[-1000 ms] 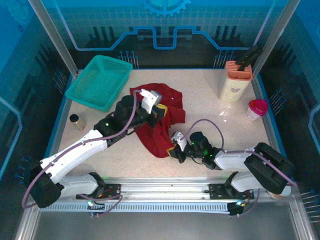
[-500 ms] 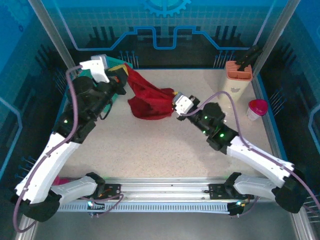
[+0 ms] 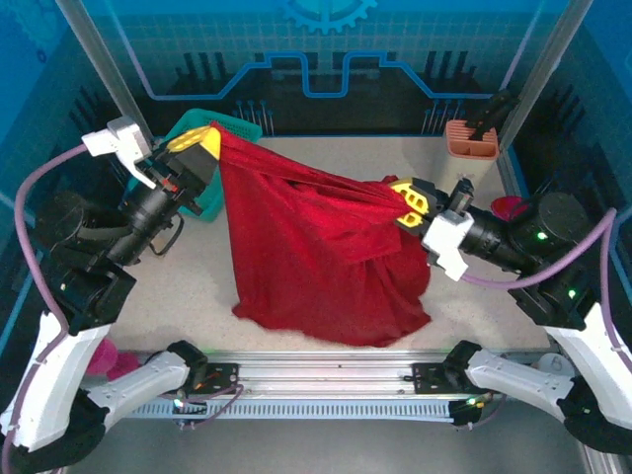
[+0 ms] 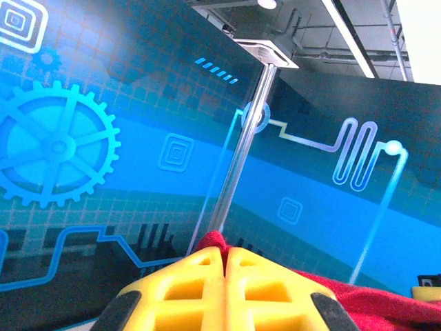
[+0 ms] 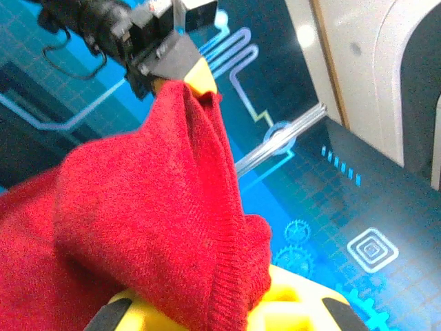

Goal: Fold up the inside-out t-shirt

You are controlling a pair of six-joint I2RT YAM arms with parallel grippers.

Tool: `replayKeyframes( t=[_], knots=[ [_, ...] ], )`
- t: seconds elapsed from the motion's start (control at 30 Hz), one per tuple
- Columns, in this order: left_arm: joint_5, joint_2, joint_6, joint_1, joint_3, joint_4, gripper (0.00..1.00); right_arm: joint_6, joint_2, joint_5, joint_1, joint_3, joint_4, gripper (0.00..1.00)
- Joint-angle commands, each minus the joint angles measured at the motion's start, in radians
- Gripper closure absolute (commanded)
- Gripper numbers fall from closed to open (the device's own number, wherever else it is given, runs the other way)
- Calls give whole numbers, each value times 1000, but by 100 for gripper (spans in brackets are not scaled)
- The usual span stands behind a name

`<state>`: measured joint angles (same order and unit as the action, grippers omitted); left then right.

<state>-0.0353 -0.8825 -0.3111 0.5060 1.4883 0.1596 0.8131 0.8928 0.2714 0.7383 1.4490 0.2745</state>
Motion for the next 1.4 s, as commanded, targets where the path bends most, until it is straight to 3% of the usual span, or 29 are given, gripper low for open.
replayKeyframes(
  t=[0.0,0.1,0.17,0.3,0.47,0.63,0.77,0.87,1.0,1.07,1.13,1.2,1.3,1.37],
  knots=[
    [107,-24,92,-16,-30,-62,100,-25,98,-100,-79,42,39,100],
    [216,-84,154,-19,-52,-62,100,-139,220,-109,-228,60,-7,100],
    [220,-146,179,-45,-44,-50,100,-166,300,-170,-273,70,-57,100],
    [80,-286,91,-169,16,5,100,-152,471,-318,-302,115,-206,100],
    [-48,-413,-44,-315,101,-13,100,-278,633,-501,-327,273,-400,100],
    [-77,-480,-25,-364,267,48,100,-310,607,-420,-335,319,-537,100],
    [-135,-434,-28,-370,226,42,100,-131,504,-354,-306,123,-698,100],
    [-191,-339,-80,-368,-13,-23,100,58,405,-399,-227,-152,-749,100],
    [-229,-177,-230,-350,-524,-179,100,195,309,-602,-38,-588,-791,100],
    [-218,-110,-315,-330,-756,-226,91,246,309,-706,68,-780,-780,89],
    [-196,-48,-383,-304,-928,-178,56,261,369,-921,212,-943,-932,65],
    [-199,15,-443,-277,-1064,-136,36,287,436,-1064,398,-1048,-1069,39],
    [-207,143,-478,-234,-1169,-74,35,221,547,-1145,621,-1097,-1096,27],
    [-195,204,-416,-209,-1147,1,33,181,595,-1106,672,-1096,-1123,23]
  ],
)
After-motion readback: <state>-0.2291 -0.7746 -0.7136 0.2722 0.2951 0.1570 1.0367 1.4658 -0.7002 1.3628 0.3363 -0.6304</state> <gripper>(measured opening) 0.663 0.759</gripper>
